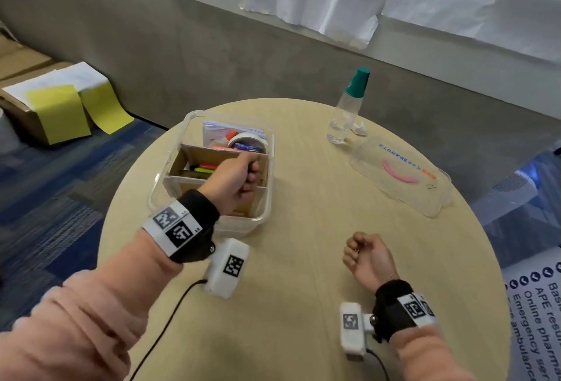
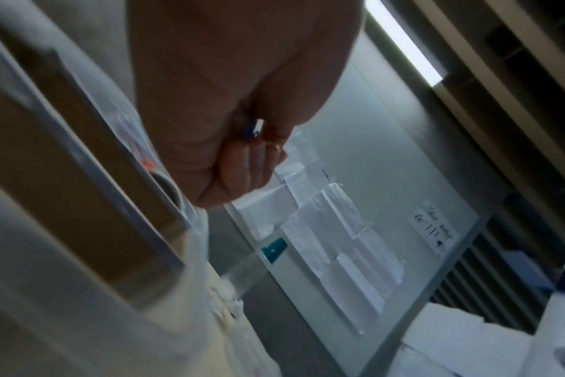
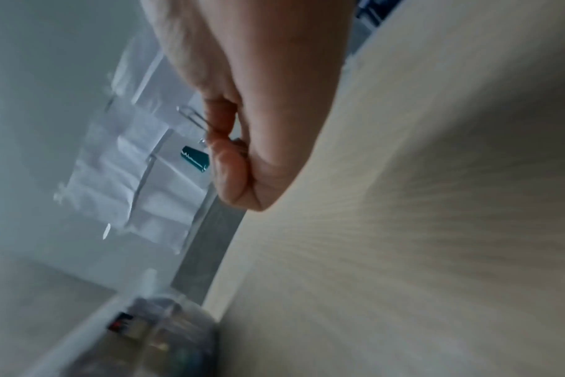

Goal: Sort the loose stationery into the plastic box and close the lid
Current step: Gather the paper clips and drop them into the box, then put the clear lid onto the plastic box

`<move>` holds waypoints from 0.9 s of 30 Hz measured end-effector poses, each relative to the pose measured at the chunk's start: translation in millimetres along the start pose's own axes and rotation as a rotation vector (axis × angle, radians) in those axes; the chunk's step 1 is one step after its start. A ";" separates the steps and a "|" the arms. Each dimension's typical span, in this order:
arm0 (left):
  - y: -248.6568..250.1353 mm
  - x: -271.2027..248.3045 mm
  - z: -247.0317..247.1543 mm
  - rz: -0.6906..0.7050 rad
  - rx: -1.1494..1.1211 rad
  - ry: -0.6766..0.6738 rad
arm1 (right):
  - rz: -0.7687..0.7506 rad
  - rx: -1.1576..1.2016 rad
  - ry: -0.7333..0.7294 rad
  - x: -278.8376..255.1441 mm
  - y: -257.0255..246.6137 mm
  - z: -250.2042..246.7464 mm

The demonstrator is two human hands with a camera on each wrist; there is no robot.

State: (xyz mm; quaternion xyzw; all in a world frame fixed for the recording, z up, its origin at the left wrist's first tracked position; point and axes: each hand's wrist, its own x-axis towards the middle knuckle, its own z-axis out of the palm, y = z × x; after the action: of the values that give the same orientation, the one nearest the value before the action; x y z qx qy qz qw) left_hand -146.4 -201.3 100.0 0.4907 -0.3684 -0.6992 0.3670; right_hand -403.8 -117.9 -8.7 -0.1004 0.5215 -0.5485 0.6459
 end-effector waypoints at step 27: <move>-40.9 -15.5 -86.9 0.500 0.980 0.725 | -0.186 -1.235 -0.358 -15.8 14.3 215.9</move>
State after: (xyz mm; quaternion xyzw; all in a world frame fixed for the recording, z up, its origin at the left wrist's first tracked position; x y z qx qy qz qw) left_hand -65.6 -182.5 49.3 0.7051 -0.5998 -0.1347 0.3534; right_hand -223.6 -195.2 84.3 -0.5878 0.6144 -0.1763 0.4959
